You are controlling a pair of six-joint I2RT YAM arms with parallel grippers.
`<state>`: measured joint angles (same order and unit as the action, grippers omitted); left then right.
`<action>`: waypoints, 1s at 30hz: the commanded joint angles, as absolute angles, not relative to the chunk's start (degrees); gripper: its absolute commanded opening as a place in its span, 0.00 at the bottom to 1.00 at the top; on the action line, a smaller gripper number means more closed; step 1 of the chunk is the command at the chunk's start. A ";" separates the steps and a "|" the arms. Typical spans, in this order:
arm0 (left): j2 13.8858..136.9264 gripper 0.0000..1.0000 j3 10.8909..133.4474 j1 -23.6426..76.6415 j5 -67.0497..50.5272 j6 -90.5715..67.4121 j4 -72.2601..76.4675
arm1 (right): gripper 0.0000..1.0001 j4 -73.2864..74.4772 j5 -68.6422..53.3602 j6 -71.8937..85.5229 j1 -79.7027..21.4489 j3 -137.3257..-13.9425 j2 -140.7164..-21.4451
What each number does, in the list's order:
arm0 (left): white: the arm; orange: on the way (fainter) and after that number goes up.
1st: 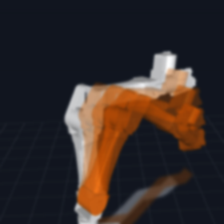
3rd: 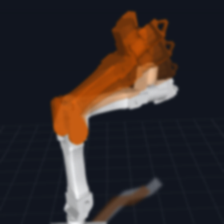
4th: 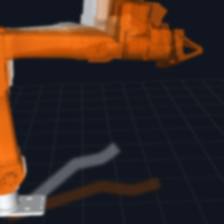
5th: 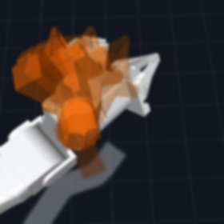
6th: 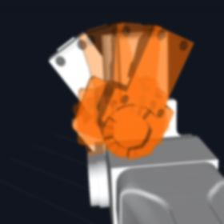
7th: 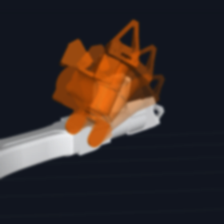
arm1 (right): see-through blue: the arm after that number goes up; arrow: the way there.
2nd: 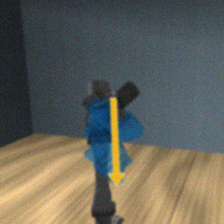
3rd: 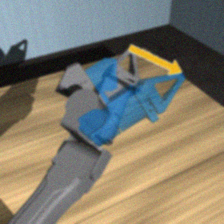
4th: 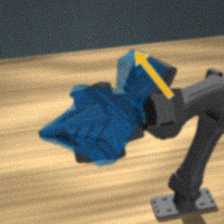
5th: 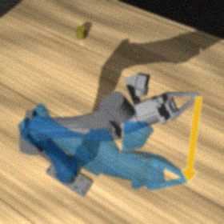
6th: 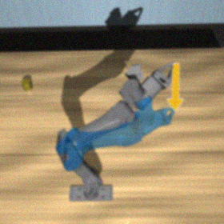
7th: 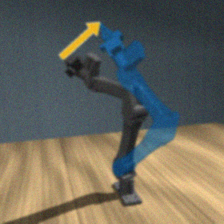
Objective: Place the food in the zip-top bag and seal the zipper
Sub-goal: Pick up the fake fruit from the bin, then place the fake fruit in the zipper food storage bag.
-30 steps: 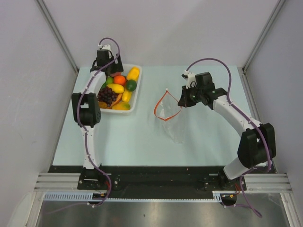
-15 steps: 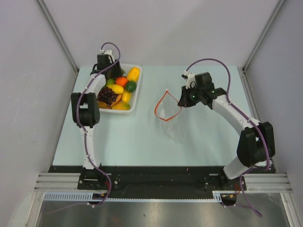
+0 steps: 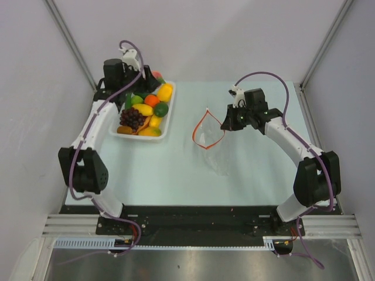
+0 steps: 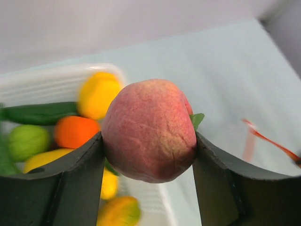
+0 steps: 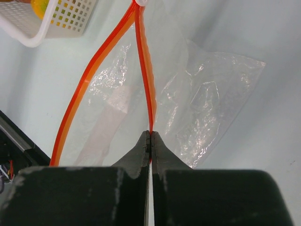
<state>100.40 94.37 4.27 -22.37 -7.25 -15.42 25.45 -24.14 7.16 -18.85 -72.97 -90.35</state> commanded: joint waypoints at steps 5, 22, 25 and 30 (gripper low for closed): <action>87.45 0.49 72.35 21.87 -38.41 -5.80 -9.15 | 0.00 22.42 -25.48 9.05 -19.86 -73.39 -87.19; 93.61 1.00 85.94 29.02 -32.42 -5.80 -26.18 | 0.00 15.39 -34.18 15.98 -20.22 -72.33 -81.13; 89.57 1.00 90.25 23.13 -34.71 -5.89 -28.74 | 0.00 9.94 -36.46 22.93 -20.30 -72.42 -80.51; 90.52 1.00 92.63 13.46 -31.91 -2.90 -27.07 | 0.00 7.99 -35.60 22.78 -20.48 -72.51 -81.03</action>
